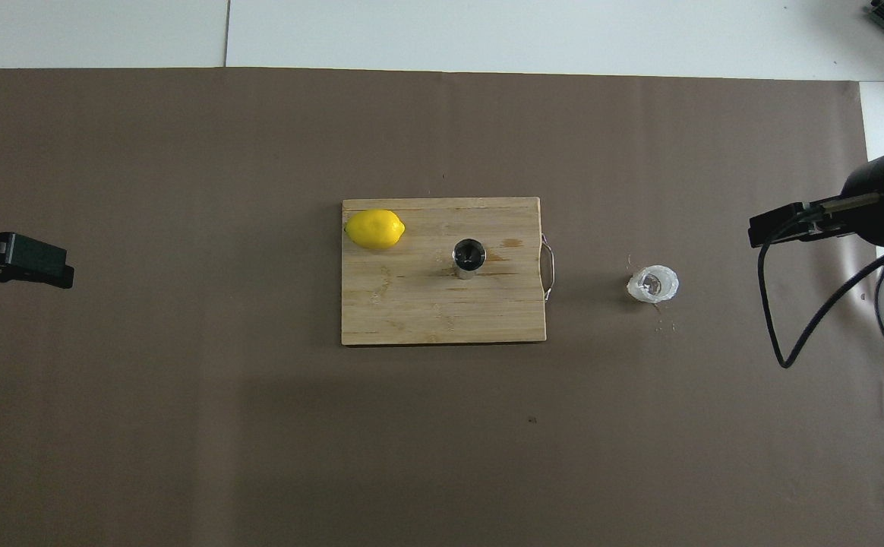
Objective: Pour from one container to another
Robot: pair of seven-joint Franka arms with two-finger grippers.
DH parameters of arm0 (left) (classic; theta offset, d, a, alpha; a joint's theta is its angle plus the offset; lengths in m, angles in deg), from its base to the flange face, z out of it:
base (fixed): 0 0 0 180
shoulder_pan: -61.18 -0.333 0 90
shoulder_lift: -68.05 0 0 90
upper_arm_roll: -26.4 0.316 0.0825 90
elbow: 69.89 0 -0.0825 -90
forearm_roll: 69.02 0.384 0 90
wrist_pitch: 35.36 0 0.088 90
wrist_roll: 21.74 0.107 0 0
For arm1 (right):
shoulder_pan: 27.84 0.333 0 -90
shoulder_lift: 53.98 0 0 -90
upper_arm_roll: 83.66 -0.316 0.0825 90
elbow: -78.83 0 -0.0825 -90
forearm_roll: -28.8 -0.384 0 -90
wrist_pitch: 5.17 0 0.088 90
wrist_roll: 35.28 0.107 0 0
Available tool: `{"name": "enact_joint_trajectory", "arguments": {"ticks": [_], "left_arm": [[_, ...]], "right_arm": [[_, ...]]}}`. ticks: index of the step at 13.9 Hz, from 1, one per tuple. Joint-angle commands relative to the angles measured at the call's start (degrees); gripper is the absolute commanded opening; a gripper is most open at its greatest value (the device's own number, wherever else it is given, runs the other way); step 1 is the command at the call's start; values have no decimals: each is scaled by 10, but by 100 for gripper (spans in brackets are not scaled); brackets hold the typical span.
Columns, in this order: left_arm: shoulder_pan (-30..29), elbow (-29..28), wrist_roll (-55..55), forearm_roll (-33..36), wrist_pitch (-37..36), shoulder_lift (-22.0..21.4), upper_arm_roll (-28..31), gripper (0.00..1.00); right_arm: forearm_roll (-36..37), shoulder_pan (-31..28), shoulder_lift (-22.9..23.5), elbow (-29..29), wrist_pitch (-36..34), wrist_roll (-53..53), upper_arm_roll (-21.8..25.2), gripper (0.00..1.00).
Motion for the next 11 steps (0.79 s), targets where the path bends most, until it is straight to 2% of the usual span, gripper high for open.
{"name": "enact_joint_trajectory", "arguments": {"ticks": [1, 3, 11], "left_arm": [[-3, -5, 2, 6, 4, -3, -1, 100], [-3, -5, 1, 6, 4, -3, -1, 100], [-3, -5, 2, 6, 4, -3, -1, 100]], "right_arm": [[12, -3, -32, 8, -33, 23, -2, 100], [1, -3, -39, 23, -26, 28, -1, 100], [1, -24, -42, 19, -27, 20, 9, 100]]}}
